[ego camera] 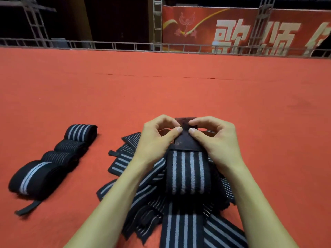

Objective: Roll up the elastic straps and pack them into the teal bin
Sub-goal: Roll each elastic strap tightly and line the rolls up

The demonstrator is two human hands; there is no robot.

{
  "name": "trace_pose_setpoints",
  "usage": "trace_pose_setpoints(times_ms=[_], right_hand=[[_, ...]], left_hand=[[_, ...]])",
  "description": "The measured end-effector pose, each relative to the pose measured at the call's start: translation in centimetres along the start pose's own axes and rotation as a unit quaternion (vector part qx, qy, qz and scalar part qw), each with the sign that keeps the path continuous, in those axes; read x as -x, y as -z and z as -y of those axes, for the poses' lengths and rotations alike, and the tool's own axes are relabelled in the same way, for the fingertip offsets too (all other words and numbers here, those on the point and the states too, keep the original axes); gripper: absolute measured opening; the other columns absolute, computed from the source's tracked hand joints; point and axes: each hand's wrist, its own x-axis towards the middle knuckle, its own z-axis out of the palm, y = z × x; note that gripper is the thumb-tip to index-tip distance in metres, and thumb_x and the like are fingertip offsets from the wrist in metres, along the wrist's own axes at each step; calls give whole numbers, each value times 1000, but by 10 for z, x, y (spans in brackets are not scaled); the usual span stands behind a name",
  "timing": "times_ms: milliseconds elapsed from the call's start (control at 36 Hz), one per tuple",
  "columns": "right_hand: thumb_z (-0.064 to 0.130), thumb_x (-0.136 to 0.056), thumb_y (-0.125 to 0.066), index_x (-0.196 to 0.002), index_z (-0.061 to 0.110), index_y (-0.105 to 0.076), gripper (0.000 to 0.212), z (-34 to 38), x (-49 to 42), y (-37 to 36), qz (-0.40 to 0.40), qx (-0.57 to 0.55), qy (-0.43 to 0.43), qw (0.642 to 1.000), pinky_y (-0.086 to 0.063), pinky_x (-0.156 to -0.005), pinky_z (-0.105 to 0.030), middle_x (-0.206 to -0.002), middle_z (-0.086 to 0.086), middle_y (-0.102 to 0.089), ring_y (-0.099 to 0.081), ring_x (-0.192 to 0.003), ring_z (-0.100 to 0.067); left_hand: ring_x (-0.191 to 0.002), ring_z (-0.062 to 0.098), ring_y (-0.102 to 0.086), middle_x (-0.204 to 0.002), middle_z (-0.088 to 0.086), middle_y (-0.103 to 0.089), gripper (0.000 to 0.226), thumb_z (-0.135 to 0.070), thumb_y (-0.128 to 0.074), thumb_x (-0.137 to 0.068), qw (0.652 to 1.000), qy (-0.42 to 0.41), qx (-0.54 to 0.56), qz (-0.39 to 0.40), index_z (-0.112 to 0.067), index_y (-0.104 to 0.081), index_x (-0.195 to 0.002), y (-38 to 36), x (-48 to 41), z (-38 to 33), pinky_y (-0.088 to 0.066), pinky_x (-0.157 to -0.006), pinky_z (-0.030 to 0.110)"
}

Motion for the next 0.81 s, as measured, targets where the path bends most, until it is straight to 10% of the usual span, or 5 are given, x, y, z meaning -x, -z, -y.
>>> trace_pose_setpoints(times_ms=[194, 444, 694, 806], right_hand=[[-3, -80, -76, -81, 18, -74, 21, -5, -6, 0, 14, 1, -11, 1000, -52, -73, -21, -85, 7, -75, -67, -75, -4], [-4, -78, -78, -76, 18, -71, 23, -3, -9, -6, -15, -48, -5, 999, -58, -71, -37, -84, -1, -75, -71, -76, -17], [6, -82, -78, -88, 23, -62, 24, 6, -6, -8, -45, -62, 4, 997, -55, -65, -58, -78, -13, -74, -65, -73, -49], [1, -80, -77, -95, 20, -71, 25, 12, -6, -8, -44, -73, -8, 996, -60, -66, -44, -76, -6, -76, -71, -70, -33]], left_hand=[[-77, 23, -66, -86, 19, -71, 23, -16, -73, -75, 1000, -12, -15, -8, -28, -54, -80, 3, -9, 0, -54, -80, 56], [-69, 16, -69, -77, 6, -74, 17, 0, -71, -86, 995, 40, 86, -15, -14, -63, -92, 3, -12, 1, -56, -67, 28], [-72, 8, -70, -75, -3, -74, 23, 7, -72, -82, 994, -108, -5, -31, -15, -67, -78, 6, -13, -8, -56, -71, 22], [-74, 7, -70, -77, -5, -74, 28, 10, -70, -82, 992, -123, -2, -24, -18, -68, -79, 4, -13, -9, -54, -72, 20]])
